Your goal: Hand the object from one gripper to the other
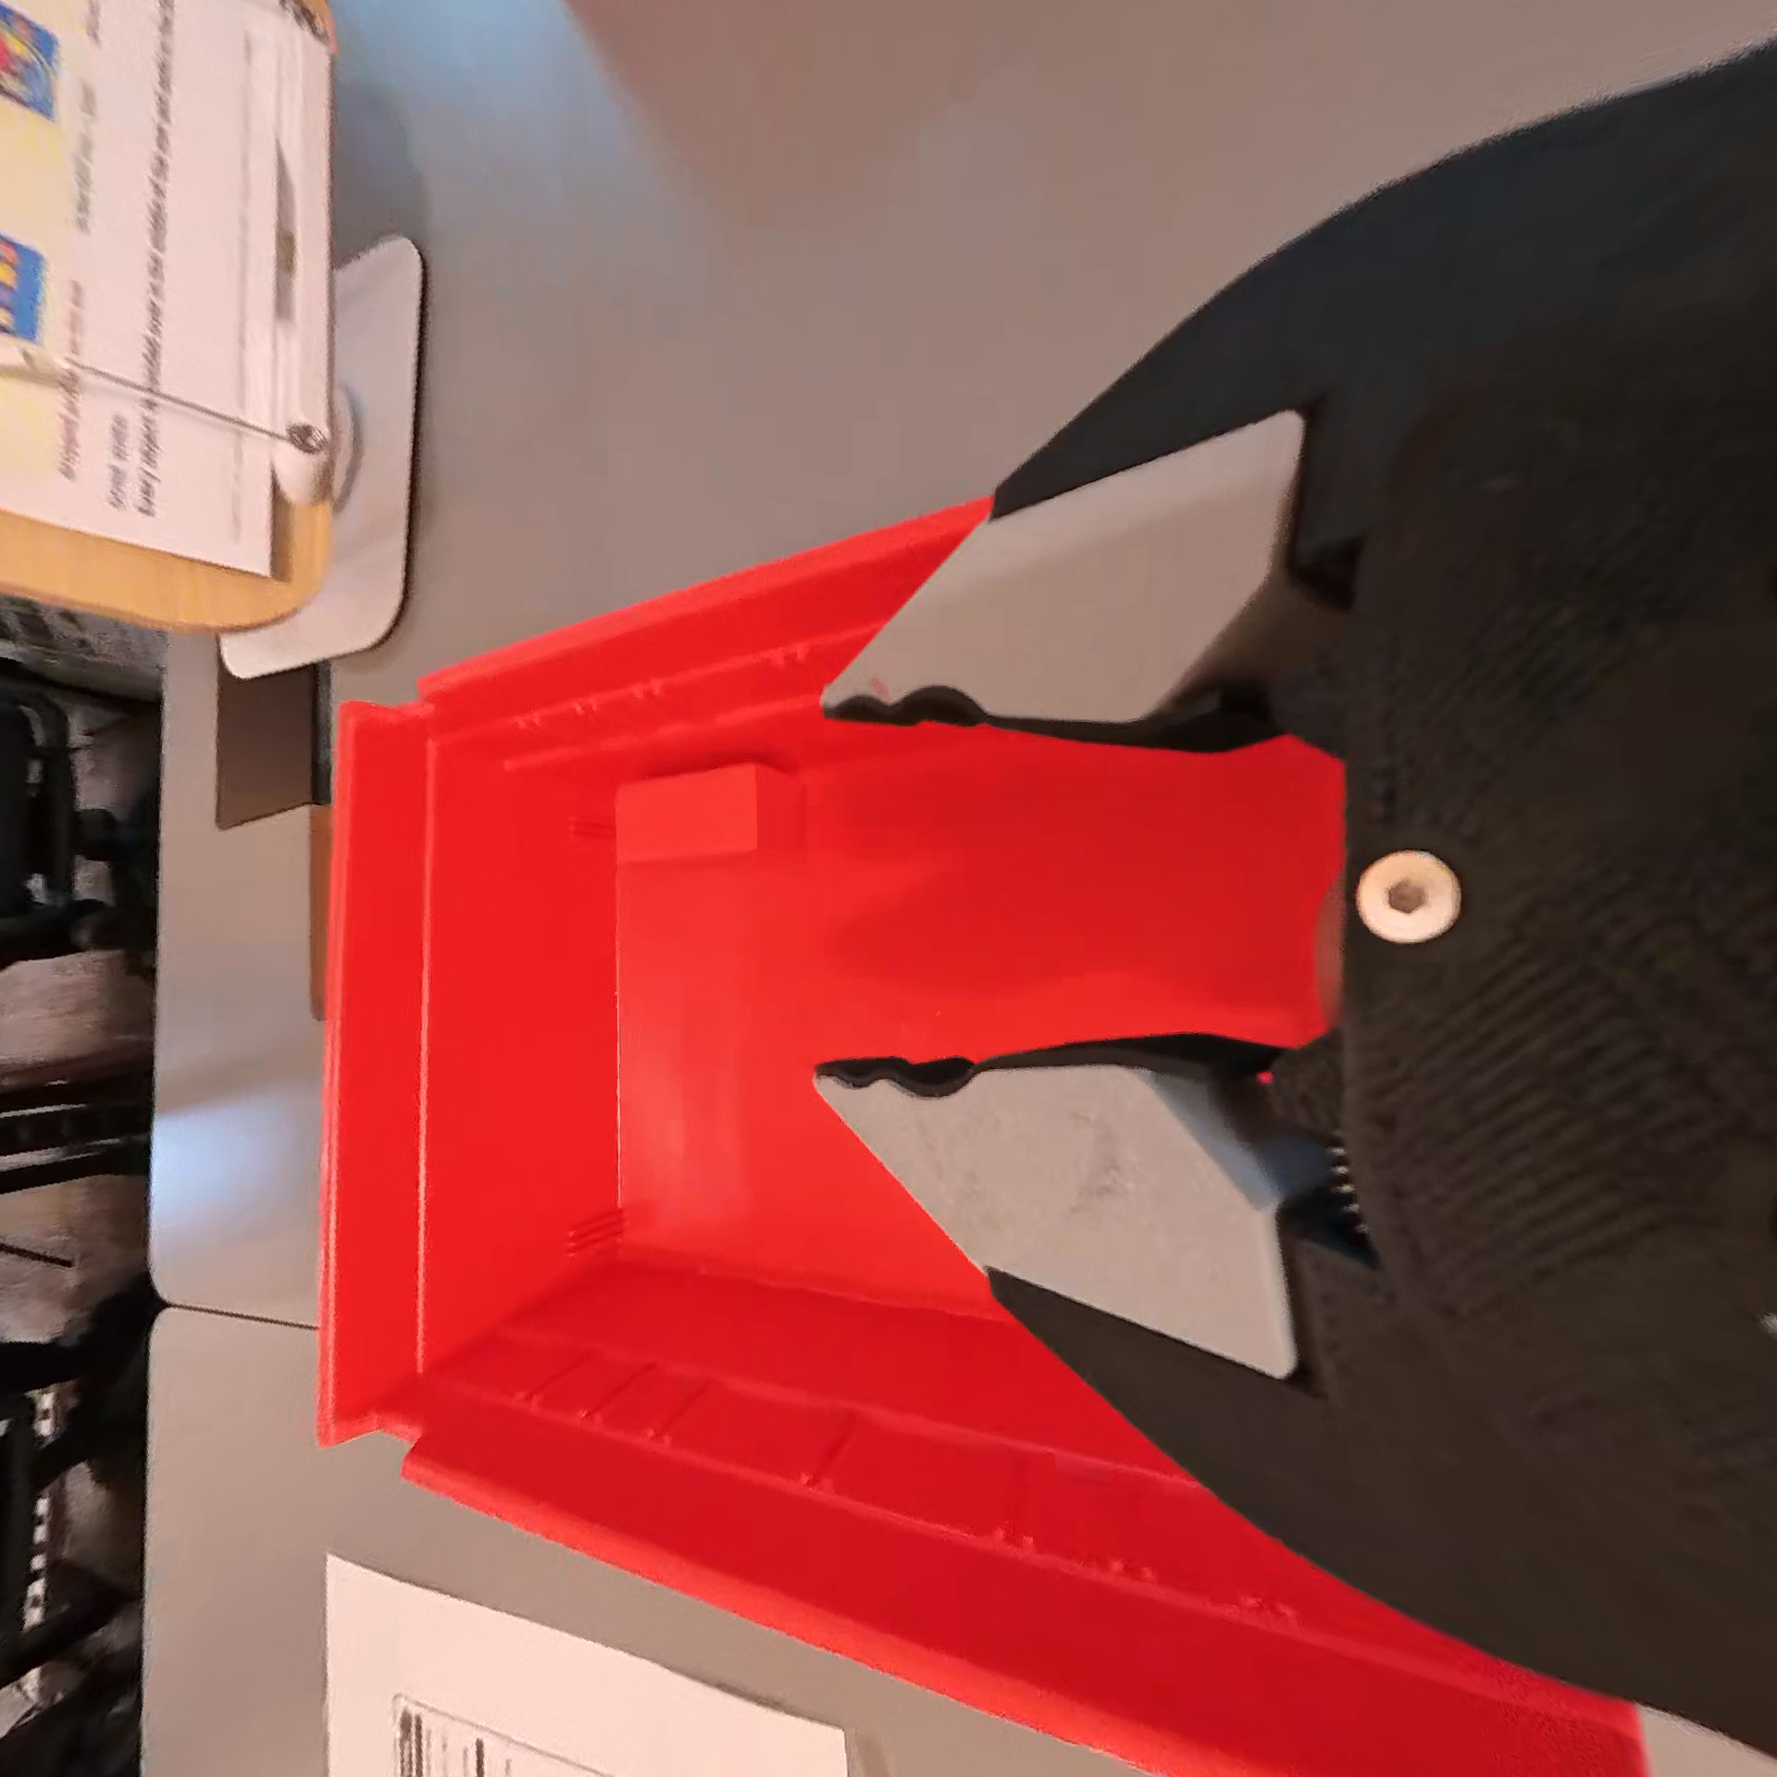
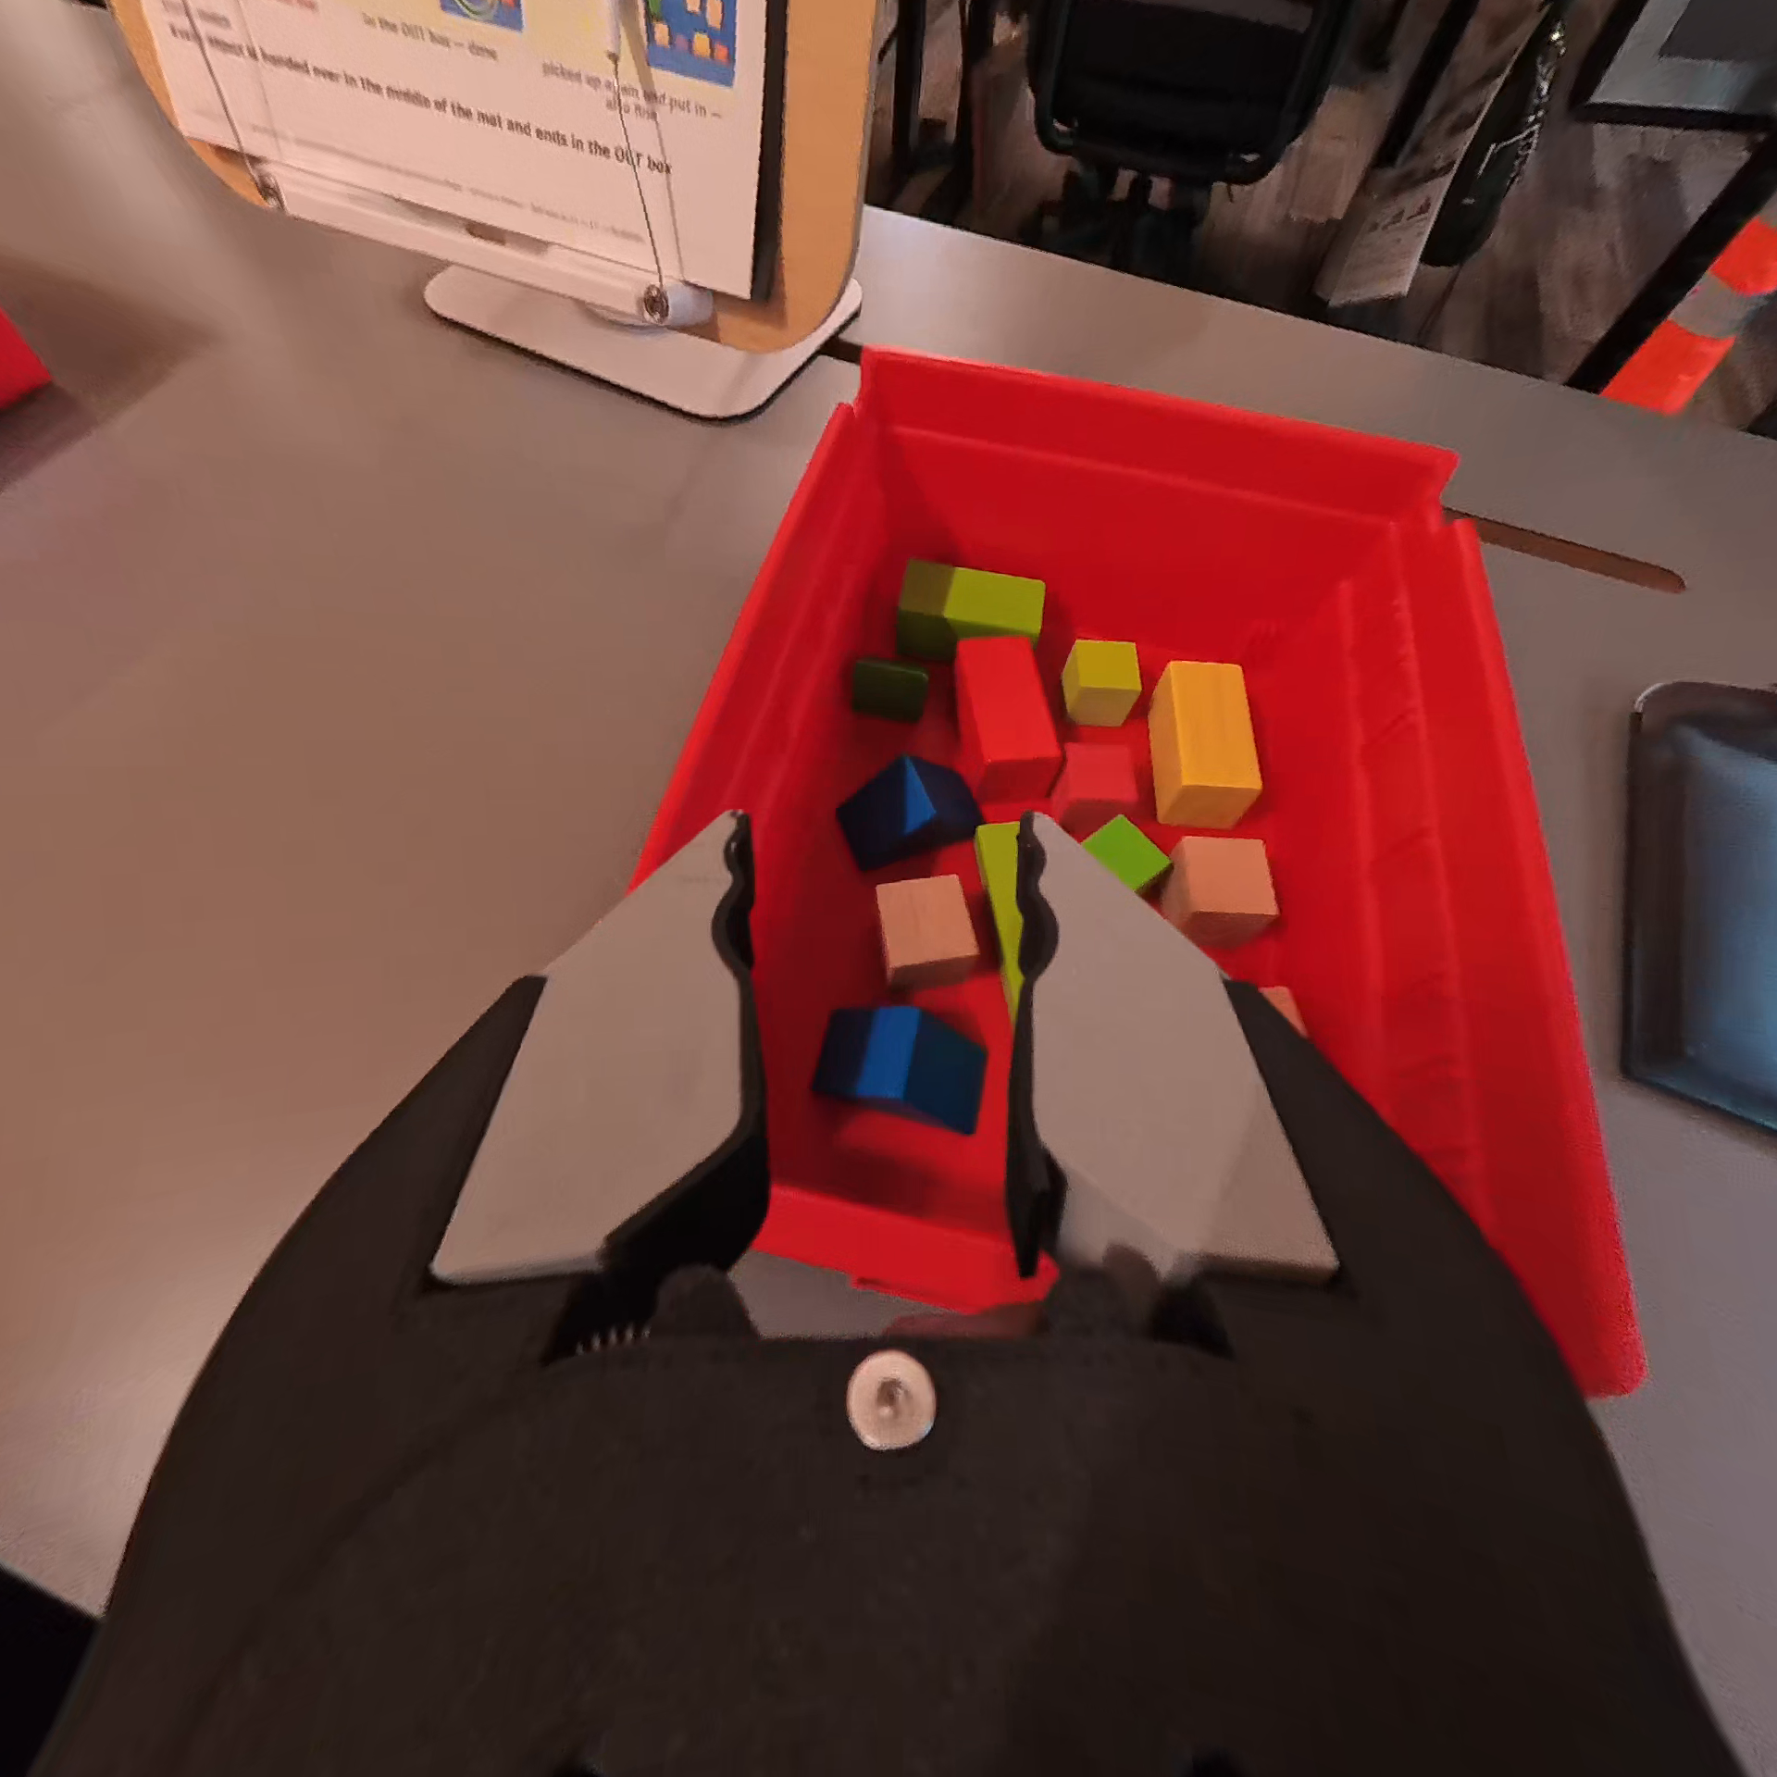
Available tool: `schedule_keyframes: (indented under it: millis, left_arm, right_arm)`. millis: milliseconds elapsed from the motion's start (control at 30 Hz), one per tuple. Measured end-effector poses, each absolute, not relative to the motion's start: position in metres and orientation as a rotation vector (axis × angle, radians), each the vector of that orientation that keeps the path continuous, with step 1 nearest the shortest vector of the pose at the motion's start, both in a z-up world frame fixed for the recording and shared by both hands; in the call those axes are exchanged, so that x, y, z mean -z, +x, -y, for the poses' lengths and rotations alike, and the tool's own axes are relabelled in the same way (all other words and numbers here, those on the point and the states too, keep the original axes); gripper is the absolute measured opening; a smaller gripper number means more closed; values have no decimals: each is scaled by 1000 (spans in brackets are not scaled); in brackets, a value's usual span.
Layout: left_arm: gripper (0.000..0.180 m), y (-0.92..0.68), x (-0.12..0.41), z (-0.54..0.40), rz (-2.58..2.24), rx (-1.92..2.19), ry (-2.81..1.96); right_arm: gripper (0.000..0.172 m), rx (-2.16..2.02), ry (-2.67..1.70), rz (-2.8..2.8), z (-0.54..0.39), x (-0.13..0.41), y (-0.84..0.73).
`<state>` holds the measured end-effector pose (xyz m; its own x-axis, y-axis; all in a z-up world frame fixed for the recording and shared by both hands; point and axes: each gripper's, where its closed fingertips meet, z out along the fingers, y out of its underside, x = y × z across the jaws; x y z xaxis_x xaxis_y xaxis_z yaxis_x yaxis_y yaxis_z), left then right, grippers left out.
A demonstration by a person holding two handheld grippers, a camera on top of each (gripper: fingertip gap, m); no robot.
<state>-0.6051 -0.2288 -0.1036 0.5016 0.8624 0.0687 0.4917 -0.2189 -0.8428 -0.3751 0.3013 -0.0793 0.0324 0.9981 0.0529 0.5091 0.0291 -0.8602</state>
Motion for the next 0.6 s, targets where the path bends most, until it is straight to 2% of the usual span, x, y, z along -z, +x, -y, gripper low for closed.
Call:
schedule_keyframes:
  millis: [267, 433, 600]
  left_arm:
    - [68, -618, 147, 216, 1148, -420, -2002]
    - [68, -613, 137, 217, 1119, -439, -1993]
    - [69, -611, 129, 215, 1135, -447, -1957]
  right_arm:
    - [59, -1109, -1459, 1576, -224, 55, -410]
    - [59, -1198, -1352, 1637, -189, 42, -419]
    - [66, -1269, -1223, 1708, -174, 20, -413]
